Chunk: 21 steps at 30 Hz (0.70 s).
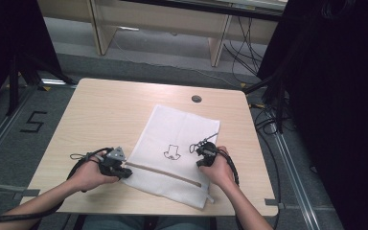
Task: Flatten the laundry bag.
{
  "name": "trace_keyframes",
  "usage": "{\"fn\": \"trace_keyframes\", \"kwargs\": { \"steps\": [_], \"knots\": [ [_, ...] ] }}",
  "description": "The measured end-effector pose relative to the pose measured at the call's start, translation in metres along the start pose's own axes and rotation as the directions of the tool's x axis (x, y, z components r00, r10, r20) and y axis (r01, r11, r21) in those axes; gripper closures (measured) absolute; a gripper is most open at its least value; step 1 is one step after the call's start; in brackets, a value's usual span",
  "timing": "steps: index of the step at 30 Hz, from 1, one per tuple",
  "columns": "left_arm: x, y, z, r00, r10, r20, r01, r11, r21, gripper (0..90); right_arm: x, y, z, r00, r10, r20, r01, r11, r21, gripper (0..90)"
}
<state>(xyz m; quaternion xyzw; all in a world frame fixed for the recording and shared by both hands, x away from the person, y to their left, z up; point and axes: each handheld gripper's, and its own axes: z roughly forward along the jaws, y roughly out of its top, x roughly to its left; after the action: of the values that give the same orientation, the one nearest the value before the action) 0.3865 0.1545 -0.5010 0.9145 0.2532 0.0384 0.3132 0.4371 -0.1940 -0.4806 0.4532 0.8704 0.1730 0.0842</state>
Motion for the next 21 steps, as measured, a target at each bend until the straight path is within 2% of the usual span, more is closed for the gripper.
{"fn": "trace_keyframes", "kwargs": {
  "steps": [1,3,4,5,10,11,12,13,15,17,18,19,20,21],
  "knots": [
    [-0.006,-0.002,0.001,0.9988,-0.047,0.011,0.047,0.9986,-0.025,86.2,0.002,0.002,0.001,1.0,-0.001,0.0,0.001,1.0,-0.002,90.0],
    [-0.01,-0.005,-0.001,0.9981,-0.055,0.029,0.056,0.9984,-0.012,86.3,0.005,0.003,0.002,1.0,-0.001,0.005,0.001,1.0,-0.004,90.0],
    [-0.012,-0.006,-0.003,0.9982,-0.049,0.036,0.048,0.9988,0.005,86.5,0.006,0.005,0.002,1.0,-0.009,0.0,0.009,1.0,-0.001,90.0],
    [-0.014,-0.007,-0.004,0.9978,-0.054,0.037,0.054,0.9985,0.011,86.6,0.006,0.006,0.004,0.9993,-0.037,0.002,0.037,0.999,-0.021,90.0],
    [-0.021,-0.011,-0.01,0.998,-0.043,0.045,0.041,0.9976,0.056,87.3,0.014,0.013,0.007,0.9992,-0.039,-0.005,0.039,0.999,-0.023,90.0],
    [-0.023,-0.013,-0.011,0.9976,-0.051,0.047,0.048,0.997,0.061,87.3,0.015,0.014,0.008,0.9981,-0.062,-0.003,0.061,0.998,-0.031,90.0],
    [-0.027,-0.015,-0.012,0.9968,-0.062,0.051,0.059,0.9966,0.057,87.3,0.017,0.015,0.008,0.9984,-0.057,-0.005,0.057,0.998,-0.024,90.0],
    [-0.027,-0.016,-0.014,0.9975,-0.044,0.055,0.04,0.9967,0.071,87.3,0.019,0.017,0.009,0.9974,-0.072,-0.006,0.072,0.997,-0.026,90.0],
    [-0.03,-0.018,-0.016,0.9977,-0.04,0.055,0.035,0.9959,0.083,87.2,0.024,0.019,0.009,0.9979,-0.064,-0.01,0.063,0.998,-0.011,90.0],
    [-0.033,-0.02,-0.017,0.9978,-0.034,0.057,0.029,0.9959,0.086,87.0,0.025,0.022,0.01,0.9964,-0.084,-0.01,0.084,0.996,-0.014,90.0],
    [-0.034,-0.02,-0.017,0.9975,-0.035,0.062,0.03,0.9958,0.086,87.0,0.028,0.021,0.01,0.9979,-0.063,-0.015,0.063,0.998,-0.006,90.0],
    [-0.034,-0.02,-0.018,0.9978,-0.029,0.06,0.024,0.9957,0.09,87.0,0.027,0.021,0.011,0.9956,-0.093,-0.006,0.093,0.995,-0.017,90.0],
    [-0.035,-0.021,-0.018,0.9973,-0.045,0.058,0.039,0.9946,0.096,87.0,0.029,0.02,0.01,0.997,-0.077,-0.011,0.077,0.997,-0.011,90.0],
    [-0.034,-0.021,-0.019,0.9974,-0.039,0.06,0.033,0.9947,0.097,87.0,0.029,0.019,0.01,0.9959,-0.089,-0.011,0.089,0.996,-0.018,90.0]
  ]
}}
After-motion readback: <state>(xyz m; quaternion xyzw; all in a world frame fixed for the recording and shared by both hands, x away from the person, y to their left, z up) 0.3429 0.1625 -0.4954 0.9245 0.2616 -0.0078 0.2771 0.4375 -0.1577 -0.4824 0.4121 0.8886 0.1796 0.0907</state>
